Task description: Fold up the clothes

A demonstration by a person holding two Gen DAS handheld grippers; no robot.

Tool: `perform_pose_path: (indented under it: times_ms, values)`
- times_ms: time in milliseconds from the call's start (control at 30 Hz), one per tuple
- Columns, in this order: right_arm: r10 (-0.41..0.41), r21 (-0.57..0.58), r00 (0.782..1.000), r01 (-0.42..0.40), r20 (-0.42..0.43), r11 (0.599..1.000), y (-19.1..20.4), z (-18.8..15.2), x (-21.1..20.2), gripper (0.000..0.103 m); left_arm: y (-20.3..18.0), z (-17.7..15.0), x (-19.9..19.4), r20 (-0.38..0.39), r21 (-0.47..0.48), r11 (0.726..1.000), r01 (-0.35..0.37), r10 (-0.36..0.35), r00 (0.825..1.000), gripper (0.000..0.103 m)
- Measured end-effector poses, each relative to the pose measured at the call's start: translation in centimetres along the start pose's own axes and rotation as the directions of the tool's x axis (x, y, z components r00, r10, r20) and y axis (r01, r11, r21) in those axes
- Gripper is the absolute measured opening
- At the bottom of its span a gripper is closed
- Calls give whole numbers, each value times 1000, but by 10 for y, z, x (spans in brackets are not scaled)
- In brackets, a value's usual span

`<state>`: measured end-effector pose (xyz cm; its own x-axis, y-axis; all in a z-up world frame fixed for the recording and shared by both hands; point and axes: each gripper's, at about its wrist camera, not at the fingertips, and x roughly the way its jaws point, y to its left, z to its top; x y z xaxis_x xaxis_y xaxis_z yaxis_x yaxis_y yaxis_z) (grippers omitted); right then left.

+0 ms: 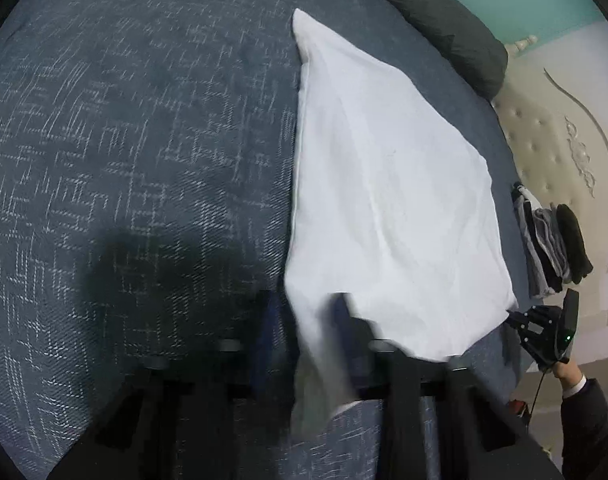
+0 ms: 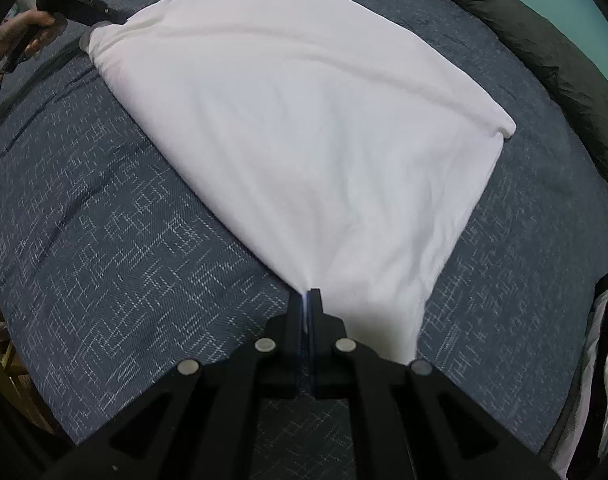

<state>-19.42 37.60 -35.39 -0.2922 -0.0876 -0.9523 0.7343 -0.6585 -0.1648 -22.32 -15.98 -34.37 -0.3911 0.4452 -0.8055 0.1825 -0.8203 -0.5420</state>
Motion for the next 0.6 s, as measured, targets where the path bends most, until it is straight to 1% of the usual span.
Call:
perform_pose_path:
  times_ms: [33, 167, 300, 400, 500, 600]
  values:
    - [1, 0, 1000, -1, 0, 1000, 0, 1, 1, 1, 1, -1, -2, 9, -2, 1000, 2, -2, 1000, 3]
    - [5, 6, 1000, -5, 2, 1000, 1, 3, 2, 1, 5, -1, -14, 44, 1, 1000, 8, -9, 999, 3]
    - [7, 13, 1000, -7, 3, 1000, 2, 6, 1, 2, 8, -2, -26, 71, 5, 1000, -17, 17, 997, 3]
    - [5, 10, 1000, -5, 1, 1000, 4, 9, 1, 2, 12, -3, -28, 76, -4, 1000, -27, 27, 997, 3]
    - [7, 13, 1000, -7, -2, 1000, 5, 12, 2, 2, 18, -3, -19, 53, -24, 999, -32, 33, 998, 3]
    - [7, 15, 1000, -7, -1, 1000, 10, 12, -1, 2, 14, -2, -16, 53, -7, 999, -43, 43, 998, 4]
